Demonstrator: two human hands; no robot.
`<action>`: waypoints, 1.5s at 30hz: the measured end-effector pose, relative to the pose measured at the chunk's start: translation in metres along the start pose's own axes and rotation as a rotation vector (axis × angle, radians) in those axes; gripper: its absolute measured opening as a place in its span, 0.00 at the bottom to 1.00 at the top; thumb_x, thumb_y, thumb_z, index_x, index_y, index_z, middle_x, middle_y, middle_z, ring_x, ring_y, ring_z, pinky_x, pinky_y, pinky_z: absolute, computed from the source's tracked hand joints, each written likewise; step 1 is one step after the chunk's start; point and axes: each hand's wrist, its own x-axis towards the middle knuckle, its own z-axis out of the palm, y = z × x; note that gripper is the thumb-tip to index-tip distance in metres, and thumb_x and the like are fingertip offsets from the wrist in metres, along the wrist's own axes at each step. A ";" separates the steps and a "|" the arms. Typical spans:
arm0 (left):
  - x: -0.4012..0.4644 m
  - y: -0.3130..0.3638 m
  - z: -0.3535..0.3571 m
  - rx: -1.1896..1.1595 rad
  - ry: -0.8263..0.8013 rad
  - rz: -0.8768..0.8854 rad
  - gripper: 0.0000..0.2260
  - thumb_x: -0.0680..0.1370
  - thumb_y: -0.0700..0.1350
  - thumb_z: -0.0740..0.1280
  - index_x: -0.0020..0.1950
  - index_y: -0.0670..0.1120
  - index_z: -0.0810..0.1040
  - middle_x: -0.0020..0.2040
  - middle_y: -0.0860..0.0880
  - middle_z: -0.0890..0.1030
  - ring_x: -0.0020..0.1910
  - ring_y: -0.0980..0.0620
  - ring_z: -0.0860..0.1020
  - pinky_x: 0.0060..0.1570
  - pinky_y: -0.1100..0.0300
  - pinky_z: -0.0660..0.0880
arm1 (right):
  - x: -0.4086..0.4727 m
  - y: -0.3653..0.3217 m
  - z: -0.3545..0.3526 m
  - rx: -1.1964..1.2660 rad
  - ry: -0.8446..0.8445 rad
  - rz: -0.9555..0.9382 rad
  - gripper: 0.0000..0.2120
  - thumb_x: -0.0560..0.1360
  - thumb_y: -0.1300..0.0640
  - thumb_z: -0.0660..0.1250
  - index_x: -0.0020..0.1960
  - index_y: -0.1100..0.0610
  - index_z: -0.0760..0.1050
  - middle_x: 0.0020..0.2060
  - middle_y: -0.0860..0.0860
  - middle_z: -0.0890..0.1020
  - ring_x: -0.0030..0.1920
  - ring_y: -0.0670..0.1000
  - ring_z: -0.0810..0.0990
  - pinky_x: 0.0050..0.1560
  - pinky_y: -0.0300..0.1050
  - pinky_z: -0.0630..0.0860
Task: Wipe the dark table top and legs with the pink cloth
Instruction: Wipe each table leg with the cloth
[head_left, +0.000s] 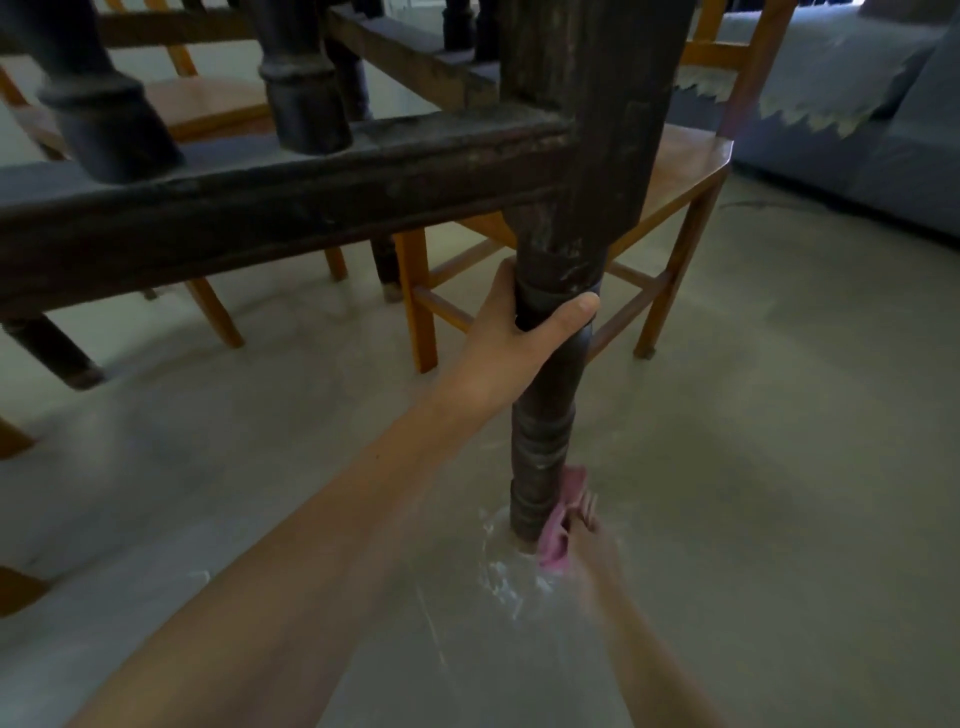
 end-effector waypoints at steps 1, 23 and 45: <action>0.000 0.001 0.000 0.000 -0.003 0.001 0.27 0.74 0.53 0.67 0.70 0.50 0.61 0.57 0.59 0.69 0.63 0.57 0.68 0.57 0.63 0.65 | 0.003 0.002 -0.001 0.049 0.006 0.066 0.11 0.81 0.57 0.58 0.51 0.61 0.77 0.44 0.61 0.80 0.41 0.56 0.79 0.48 0.52 0.77; 0.018 -0.004 -0.009 0.083 -0.135 0.063 0.30 0.72 0.54 0.68 0.71 0.48 0.63 0.66 0.52 0.72 0.64 0.56 0.70 0.62 0.61 0.70 | -0.053 -0.095 0.023 0.478 -0.013 -0.445 0.12 0.81 0.55 0.57 0.46 0.42 0.75 0.32 0.43 0.77 0.31 0.41 0.74 0.33 0.34 0.71; 0.003 -0.001 -0.026 -0.162 -0.262 -0.033 0.21 0.74 0.62 0.59 0.65 0.58 0.67 0.59 0.57 0.76 0.58 0.60 0.75 0.59 0.56 0.71 | -0.051 -0.098 0.003 -0.804 0.214 -1.863 0.18 0.81 0.55 0.55 0.70 0.57 0.64 0.75 0.48 0.59 0.76 0.53 0.52 0.75 0.55 0.47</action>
